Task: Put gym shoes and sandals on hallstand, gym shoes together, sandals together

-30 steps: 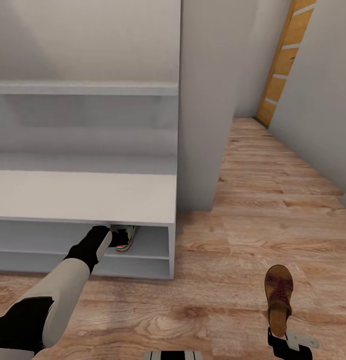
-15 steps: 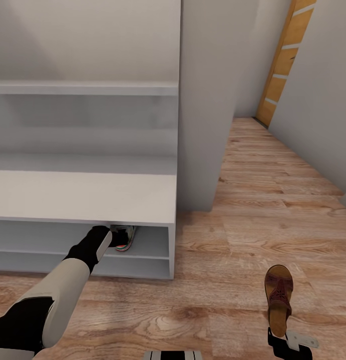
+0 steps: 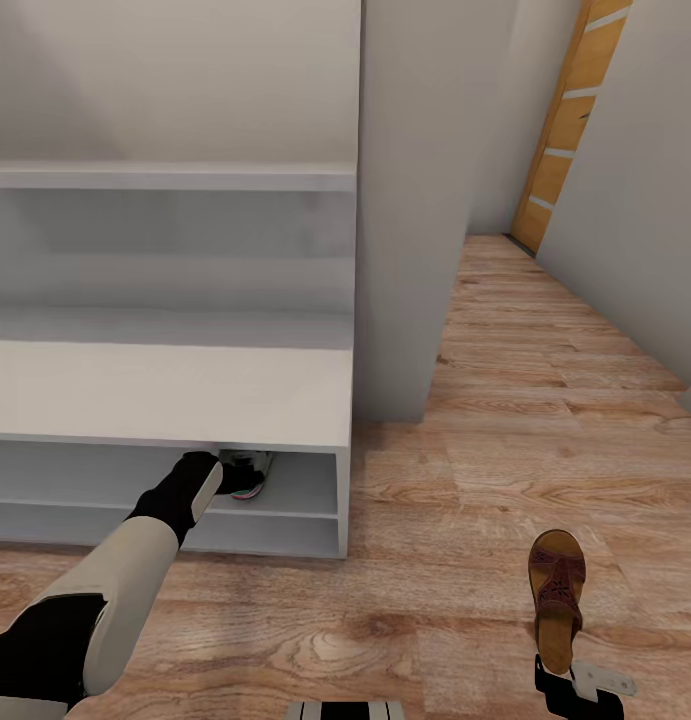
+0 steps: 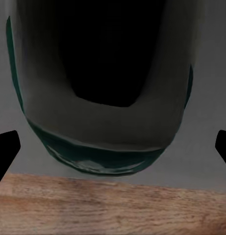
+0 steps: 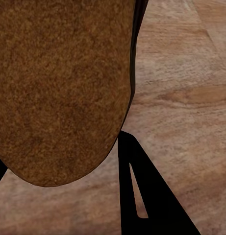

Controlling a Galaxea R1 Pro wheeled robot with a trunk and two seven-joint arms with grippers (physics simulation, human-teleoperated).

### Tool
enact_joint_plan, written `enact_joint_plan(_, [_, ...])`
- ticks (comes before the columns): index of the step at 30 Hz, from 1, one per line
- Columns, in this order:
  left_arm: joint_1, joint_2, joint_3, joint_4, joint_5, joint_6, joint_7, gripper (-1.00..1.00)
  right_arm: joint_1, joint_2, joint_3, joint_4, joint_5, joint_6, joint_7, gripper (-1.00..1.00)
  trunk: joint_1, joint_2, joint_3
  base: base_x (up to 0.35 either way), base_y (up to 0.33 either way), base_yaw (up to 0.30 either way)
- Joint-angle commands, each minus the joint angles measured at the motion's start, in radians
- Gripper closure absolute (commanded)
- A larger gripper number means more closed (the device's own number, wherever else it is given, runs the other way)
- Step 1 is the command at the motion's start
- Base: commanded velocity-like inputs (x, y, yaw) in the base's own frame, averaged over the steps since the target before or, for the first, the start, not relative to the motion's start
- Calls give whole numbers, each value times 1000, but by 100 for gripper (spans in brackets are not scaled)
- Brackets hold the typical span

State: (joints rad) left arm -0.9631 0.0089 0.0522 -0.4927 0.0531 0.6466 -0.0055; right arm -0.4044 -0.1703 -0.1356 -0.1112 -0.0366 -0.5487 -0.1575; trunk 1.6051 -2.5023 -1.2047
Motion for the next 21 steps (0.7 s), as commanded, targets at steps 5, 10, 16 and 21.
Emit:
enact_joint_plan(5, [0,0,3,-1,5,5,-1,-100,-1,0,-1,1,-5,-4,1,100,0,0,-1,-148,36,0])
enact_joint_plan(10, [0,0,3,-1,5,5,-1,-100,-1,0,-1,1,-5,-4,1,100,0,0,-1,-283,74,0])
enact_joint_plan(16, [1,0,3,0,4,5,-1,-100,-1,0,0,1,-5,-4,1,100,0,0,-1,-316,84,0])
enact_joint_plan(21, [2,1,4,0,4,4,-1,-100,-1,0,1,1,-5,-4,1,100,0,0,-1,-323,86,0])
